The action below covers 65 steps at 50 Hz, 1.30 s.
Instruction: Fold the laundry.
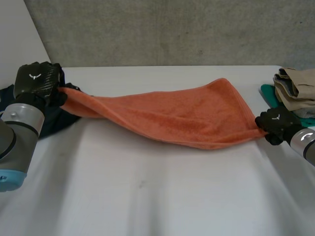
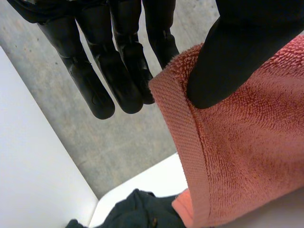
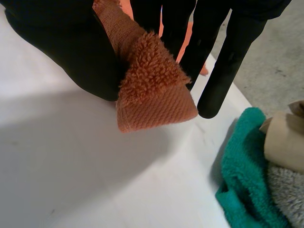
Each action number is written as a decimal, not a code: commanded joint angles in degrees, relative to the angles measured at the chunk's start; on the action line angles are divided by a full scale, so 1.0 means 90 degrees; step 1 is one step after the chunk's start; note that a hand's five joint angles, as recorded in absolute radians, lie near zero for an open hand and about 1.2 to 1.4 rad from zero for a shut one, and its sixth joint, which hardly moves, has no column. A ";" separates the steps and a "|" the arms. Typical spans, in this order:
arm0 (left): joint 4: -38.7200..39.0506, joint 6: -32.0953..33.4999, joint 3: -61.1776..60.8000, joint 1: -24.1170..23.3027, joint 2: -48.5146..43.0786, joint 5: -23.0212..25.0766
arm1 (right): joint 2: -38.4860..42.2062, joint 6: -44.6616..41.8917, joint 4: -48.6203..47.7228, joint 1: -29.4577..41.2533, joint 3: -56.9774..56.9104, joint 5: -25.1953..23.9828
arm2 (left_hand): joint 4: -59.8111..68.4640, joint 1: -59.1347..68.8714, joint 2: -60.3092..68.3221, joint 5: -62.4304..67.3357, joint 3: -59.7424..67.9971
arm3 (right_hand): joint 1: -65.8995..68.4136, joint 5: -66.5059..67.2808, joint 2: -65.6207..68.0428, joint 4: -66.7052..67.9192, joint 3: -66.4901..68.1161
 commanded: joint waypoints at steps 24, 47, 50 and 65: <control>-0.2884 0.3825 -0.0726 0.0498 0.0115 0.0586 | -0.1492 -0.2117 0.3938 -0.0315 -0.0240 0.1676 | 0.1256 0.1707 0.1269 0.1563 0.1300 | 0.1741 0.1480 0.1399 0.1354 0.1426; -0.0057 0.1990 0.5596 -0.0187 -0.2155 -0.0636 | -0.1197 0.1488 -0.0916 0.0936 -0.3650 0.2145 | 0.1256 0.1707 0.1269 0.1563 0.1300 | 0.1741 0.1480 0.1399 0.1354 0.1426; -0.0263 0.1931 0.5245 -0.0177 -0.2126 -0.0499 | -0.1100 0.1439 -0.0770 0.1063 -0.3601 0.2018 | 0.1256 0.1707 0.1269 0.1563 0.1300 | 0.1741 0.1480 0.1399 0.1354 0.1426; -0.0048 0.1862 0.2980 -0.0109 -0.2409 -0.0333 | 0.0404 0.0805 0.0324 0.1298 -0.3308 0.1881 | 0.1256 0.1707 0.1269 0.1563 0.1300 | 0.1741 0.1480 0.1399 0.1354 0.1426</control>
